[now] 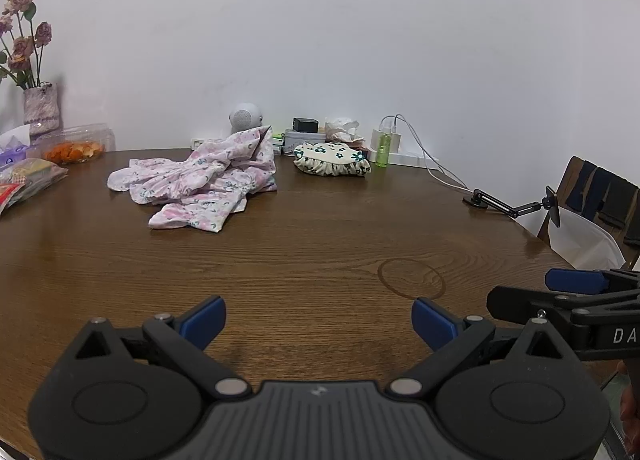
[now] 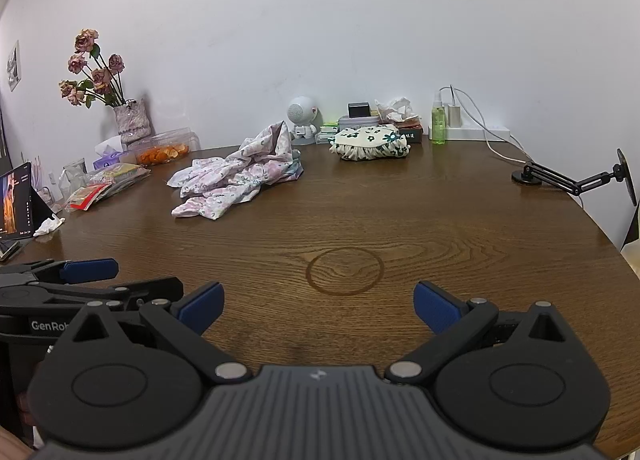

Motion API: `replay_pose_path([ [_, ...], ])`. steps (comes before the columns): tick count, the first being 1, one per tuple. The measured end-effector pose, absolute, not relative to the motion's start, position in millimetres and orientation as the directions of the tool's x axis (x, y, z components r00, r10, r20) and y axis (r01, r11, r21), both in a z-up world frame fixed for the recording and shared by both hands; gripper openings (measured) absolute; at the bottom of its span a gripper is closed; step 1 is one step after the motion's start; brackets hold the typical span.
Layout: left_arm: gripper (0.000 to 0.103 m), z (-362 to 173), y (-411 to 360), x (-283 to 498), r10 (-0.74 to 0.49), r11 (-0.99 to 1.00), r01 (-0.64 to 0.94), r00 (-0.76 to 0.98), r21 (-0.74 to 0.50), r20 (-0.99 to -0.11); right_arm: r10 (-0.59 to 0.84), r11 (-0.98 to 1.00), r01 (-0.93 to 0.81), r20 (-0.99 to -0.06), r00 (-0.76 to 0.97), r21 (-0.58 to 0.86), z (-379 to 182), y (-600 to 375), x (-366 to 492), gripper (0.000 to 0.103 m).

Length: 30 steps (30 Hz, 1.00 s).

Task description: Fold clothes

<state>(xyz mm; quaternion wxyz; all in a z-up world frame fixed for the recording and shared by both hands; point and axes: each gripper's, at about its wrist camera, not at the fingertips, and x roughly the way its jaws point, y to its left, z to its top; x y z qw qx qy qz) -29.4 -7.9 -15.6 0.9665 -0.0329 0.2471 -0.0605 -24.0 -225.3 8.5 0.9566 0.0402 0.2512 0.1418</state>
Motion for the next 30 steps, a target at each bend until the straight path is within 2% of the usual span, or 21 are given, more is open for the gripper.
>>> replay_pose_path([
  [30, 0.1, -15.2, -7.7, -29.6, -0.137, 0.99, 0.103, 0.872, -0.097, -0.47, 0.282, 0.959, -0.248, -0.463, 0.84, 0.134, 7.3, -223.2, -26.0, 0.103],
])
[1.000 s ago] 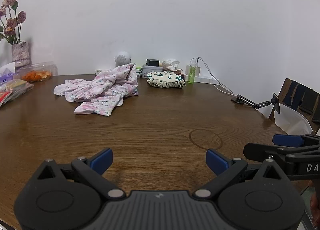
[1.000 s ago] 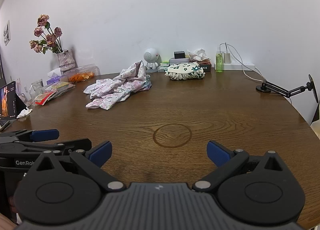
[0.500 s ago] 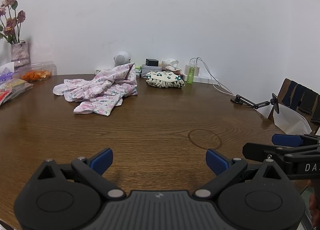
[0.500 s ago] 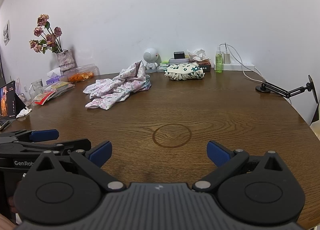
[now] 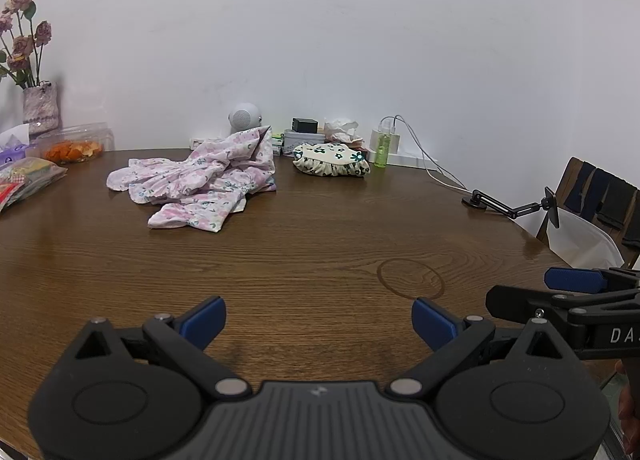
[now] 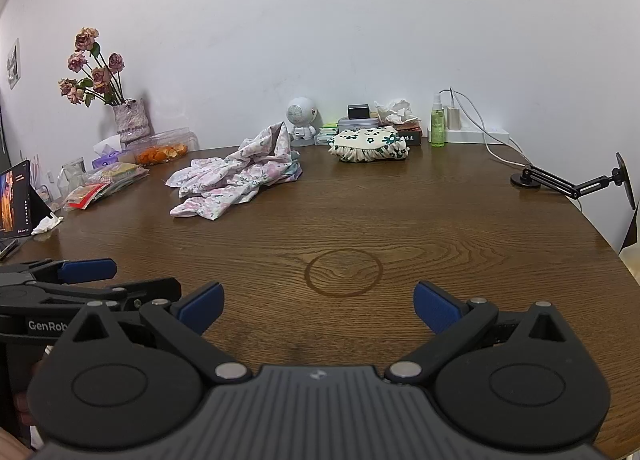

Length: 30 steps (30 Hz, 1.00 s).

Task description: Fold clothes

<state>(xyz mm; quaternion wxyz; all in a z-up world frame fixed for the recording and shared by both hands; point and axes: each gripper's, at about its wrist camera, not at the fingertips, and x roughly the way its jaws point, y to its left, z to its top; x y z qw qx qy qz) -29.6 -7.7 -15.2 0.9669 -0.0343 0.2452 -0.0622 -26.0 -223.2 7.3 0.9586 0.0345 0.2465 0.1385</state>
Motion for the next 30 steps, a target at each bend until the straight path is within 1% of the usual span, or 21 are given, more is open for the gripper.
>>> replay_pose_path([
  [30, 0.1, -13.4, -8.5, -29.7, -0.137, 0.99, 0.104, 0.872, -0.097, -0.469, 0.279, 0.96, -0.248, -0.462, 0.842, 0.129, 8.2, -221.2, -27.0, 0.103],
])
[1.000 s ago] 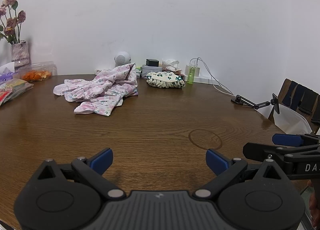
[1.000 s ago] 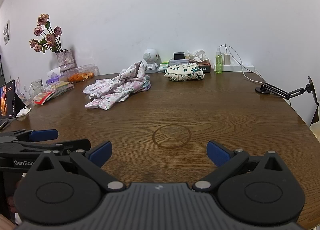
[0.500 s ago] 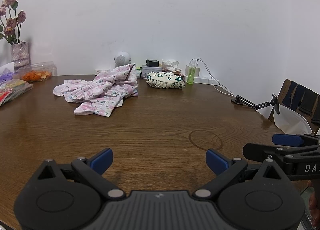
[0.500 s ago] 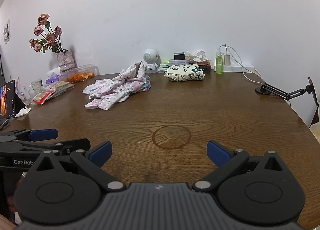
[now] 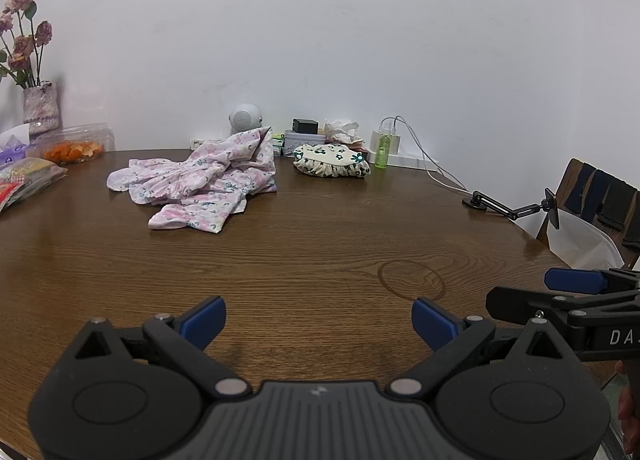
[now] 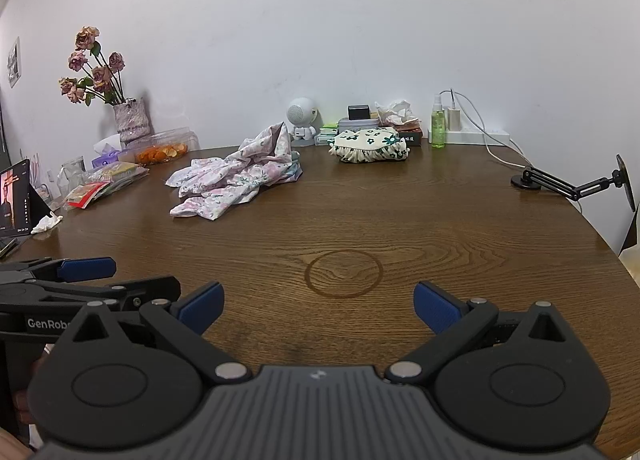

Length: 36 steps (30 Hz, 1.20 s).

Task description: Fold clothes

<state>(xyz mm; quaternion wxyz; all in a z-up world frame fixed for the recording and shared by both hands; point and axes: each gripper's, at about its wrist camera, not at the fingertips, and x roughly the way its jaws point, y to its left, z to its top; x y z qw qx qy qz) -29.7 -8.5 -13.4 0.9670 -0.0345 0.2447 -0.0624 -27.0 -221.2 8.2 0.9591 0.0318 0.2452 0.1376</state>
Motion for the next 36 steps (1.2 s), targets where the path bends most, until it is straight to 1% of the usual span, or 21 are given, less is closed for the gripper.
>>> replay_pose_path([
  [36, 0.1, -16.7, -8.6, -27.1, -0.141, 0.989, 0.106, 0.865, -0.1, -0.481, 0.28, 0.96, -0.252, -0.465, 0.84, 0.122, 8.3, -219.2, -27.6, 0.103],
])
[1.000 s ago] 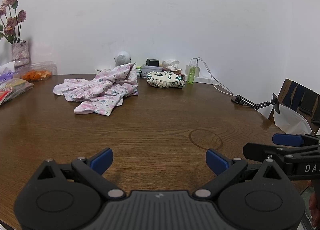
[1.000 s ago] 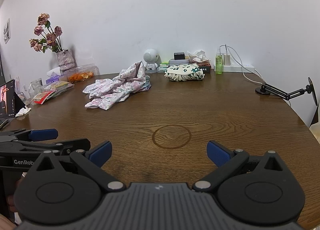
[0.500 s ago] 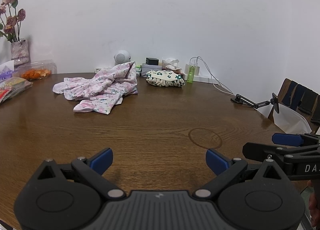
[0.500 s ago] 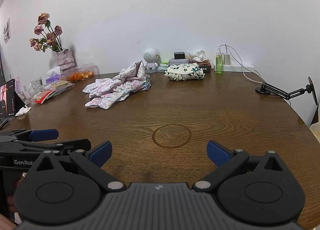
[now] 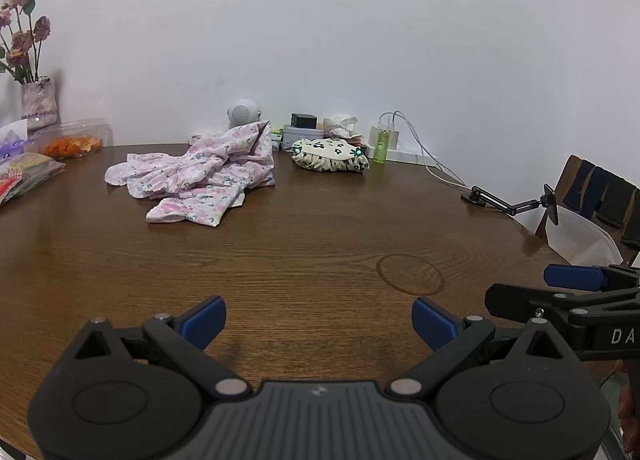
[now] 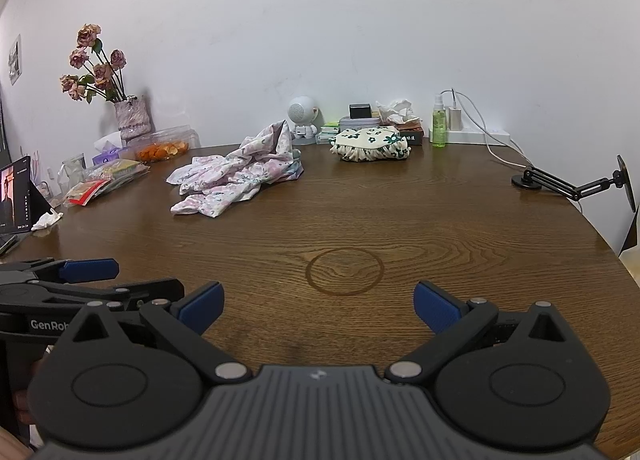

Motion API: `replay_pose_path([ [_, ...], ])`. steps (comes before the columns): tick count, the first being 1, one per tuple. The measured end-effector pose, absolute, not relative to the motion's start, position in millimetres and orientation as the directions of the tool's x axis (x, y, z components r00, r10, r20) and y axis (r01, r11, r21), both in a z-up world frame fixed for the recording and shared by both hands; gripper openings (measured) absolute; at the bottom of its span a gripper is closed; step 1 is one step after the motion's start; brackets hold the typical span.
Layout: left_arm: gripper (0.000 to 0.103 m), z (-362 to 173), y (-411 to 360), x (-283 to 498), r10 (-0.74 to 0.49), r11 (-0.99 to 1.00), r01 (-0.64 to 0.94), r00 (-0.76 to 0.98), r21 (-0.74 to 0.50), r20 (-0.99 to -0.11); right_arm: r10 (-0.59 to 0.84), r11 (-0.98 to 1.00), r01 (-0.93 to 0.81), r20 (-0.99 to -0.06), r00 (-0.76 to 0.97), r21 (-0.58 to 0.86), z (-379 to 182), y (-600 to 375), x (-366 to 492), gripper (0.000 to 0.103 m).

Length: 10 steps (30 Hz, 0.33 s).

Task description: Fold clothes

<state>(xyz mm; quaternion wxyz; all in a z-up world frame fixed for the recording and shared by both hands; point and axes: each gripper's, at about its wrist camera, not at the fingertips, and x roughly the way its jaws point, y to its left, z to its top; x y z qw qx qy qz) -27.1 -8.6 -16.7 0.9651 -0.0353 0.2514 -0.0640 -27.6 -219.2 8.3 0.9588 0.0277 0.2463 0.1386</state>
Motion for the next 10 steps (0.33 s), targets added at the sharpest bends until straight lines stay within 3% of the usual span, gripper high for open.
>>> replay_pose_path([
  [10, 0.1, -16.7, -9.0, -27.2, -0.12, 0.993, 0.092, 0.867, -0.08, -0.484, 0.281, 0.96, -0.254, -0.465, 0.84, 0.121, 8.4, -219.4, -27.7, 0.103],
])
